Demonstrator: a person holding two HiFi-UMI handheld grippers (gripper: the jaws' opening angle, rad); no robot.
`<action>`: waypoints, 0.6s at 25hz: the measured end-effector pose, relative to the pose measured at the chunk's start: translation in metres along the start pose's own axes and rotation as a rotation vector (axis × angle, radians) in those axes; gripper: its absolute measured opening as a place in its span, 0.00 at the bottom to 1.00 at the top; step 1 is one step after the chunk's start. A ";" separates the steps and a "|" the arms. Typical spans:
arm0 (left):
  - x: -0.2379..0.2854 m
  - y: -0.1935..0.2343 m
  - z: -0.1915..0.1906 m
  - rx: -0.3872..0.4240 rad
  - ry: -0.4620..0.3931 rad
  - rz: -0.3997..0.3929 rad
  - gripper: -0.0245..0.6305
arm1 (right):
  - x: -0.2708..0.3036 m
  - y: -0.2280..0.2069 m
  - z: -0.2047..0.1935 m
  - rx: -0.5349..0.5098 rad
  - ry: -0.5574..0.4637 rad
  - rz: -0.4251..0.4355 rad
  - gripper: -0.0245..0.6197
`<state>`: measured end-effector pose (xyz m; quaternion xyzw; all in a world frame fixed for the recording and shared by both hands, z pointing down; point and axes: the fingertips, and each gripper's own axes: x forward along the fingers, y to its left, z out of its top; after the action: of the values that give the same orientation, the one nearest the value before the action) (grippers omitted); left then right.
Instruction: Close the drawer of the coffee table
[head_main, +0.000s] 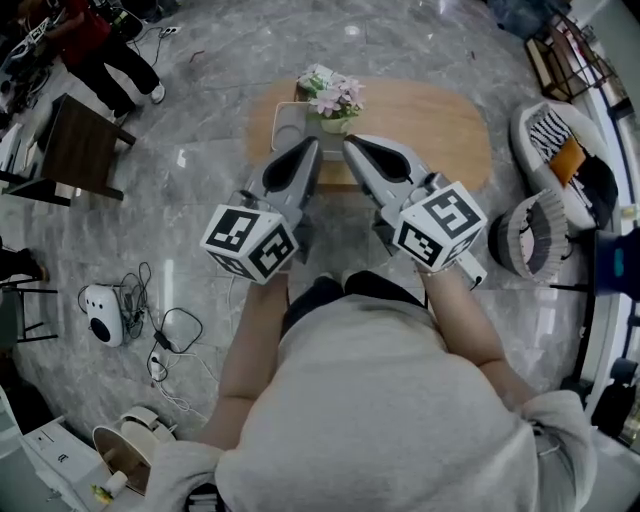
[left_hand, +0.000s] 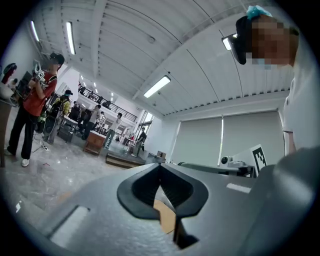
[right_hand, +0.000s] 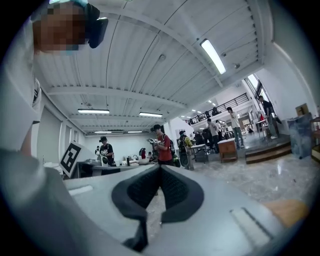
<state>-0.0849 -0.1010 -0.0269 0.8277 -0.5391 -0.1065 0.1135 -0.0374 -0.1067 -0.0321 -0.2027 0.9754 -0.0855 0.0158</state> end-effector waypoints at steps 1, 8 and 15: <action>0.001 0.000 0.000 -0.001 0.000 0.000 0.04 | 0.000 0.001 0.000 -0.011 0.006 -0.001 0.04; 0.004 -0.005 -0.001 -0.012 -0.004 -0.022 0.04 | 0.000 -0.003 0.000 -0.043 0.031 -0.028 0.04; 0.003 -0.005 -0.003 -0.012 0.001 -0.028 0.04 | 0.004 -0.001 -0.005 -0.078 0.061 -0.008 0.04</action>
<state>-0.0781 -0.1011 -0.0257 0.8346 -0.5268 -0.1107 0.1171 -0.0412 -0.1081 -0.0272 -0.2046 0.9771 -0.0534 -0.0223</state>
